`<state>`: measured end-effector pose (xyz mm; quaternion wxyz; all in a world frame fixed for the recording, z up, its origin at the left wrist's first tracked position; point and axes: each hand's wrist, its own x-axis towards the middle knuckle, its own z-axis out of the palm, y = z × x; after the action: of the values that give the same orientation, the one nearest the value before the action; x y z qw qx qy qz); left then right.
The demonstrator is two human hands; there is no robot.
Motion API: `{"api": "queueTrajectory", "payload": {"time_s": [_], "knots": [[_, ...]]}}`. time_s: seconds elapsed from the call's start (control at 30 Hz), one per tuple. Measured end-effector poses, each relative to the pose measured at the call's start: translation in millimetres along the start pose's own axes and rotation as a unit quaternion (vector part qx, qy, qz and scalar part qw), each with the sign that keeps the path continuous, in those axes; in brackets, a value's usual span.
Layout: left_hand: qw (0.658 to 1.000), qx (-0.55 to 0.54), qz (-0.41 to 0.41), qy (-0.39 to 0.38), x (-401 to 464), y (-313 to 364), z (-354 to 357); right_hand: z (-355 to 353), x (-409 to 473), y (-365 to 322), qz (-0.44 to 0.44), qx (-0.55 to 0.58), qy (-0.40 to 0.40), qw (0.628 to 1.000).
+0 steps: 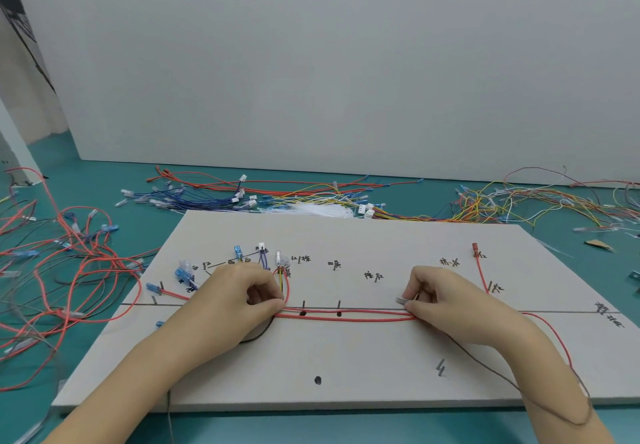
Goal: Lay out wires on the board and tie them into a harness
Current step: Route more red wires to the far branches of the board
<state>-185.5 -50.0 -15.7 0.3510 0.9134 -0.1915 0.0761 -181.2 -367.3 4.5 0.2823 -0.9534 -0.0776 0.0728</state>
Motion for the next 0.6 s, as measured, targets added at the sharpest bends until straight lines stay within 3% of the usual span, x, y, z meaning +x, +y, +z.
{"api": "queueTrajectory", "payload": {"time_s": [0.33,0.6], "knots": [[0.997,0.044,0.042,0.039,-3.3,6.4,10.2,24.4,-8.6,13.7,-0.118,-0.056,0.088,0.987],[0.995,0.071,0.061,0.039,-2.8,3.1,9.3,31.8,-6.1,14.1,-0.13,-0.037,0.121,0.983]]}}
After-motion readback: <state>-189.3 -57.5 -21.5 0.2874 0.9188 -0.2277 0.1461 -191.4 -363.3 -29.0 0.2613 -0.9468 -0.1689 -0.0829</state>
